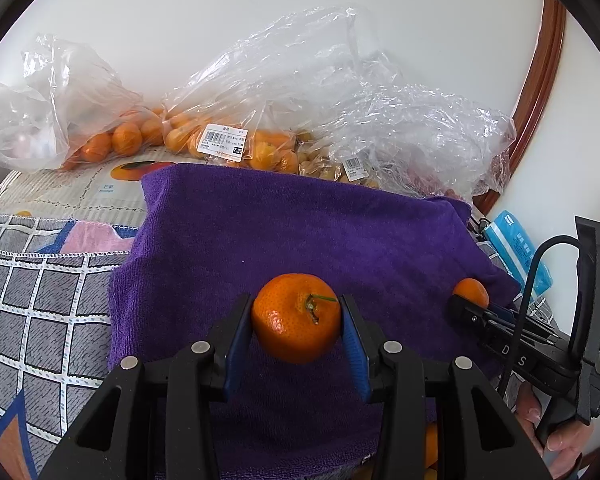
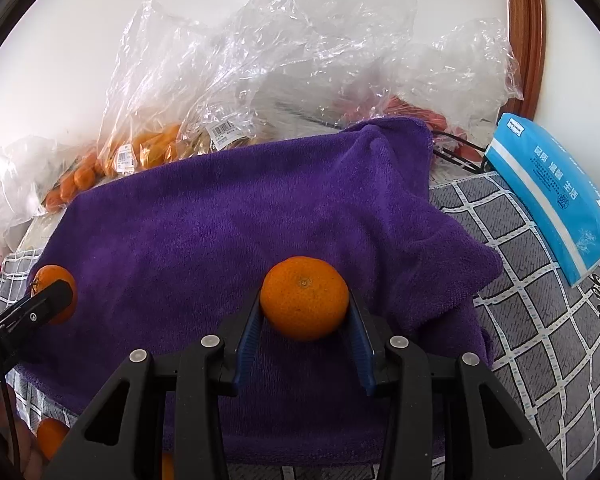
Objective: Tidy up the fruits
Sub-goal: 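Lower and release the left tool's orange on the towel while the right tool releases its orange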
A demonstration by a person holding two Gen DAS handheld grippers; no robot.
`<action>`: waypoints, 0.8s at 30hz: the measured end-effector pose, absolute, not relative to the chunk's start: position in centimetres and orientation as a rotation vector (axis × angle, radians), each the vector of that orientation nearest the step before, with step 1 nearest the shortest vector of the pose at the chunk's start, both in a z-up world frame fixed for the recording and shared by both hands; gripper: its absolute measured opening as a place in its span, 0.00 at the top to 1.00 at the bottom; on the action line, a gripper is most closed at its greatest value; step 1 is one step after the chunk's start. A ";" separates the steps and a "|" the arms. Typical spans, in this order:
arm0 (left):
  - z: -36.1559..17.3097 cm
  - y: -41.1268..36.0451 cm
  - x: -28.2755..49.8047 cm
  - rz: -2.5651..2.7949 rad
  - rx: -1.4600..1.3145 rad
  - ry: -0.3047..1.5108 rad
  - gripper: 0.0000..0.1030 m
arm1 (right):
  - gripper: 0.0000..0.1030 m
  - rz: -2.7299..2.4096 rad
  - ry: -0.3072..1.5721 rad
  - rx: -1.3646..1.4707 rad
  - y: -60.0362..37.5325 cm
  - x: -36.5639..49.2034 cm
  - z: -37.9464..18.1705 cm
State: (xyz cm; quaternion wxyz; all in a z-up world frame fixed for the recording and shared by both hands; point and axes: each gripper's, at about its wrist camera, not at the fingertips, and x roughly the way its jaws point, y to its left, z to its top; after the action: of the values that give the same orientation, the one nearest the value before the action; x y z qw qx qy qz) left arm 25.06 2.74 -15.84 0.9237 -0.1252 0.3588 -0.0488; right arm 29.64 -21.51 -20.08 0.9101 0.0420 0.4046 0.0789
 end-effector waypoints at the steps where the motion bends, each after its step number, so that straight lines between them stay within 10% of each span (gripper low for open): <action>1: -15.9 2.7 25.1 -0.101 -0.256 0.737 0.61 | 0.59 0.162 0.836 0.086 -21.5 29.7 -20.1; 24: -14.8 3.1 24.1 -0.128 -0.298 0.666 0.46 | 0.46 0.141 0.707 0.065 -21.3 27.9 -18.0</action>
State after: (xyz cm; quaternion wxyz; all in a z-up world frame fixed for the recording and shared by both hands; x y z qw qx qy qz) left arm 24.08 3.11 -14.83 0.9322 -0.1456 0.3253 -0.0627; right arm 27.91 -21.31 -18.04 0.9352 0.0319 0.3460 0.0688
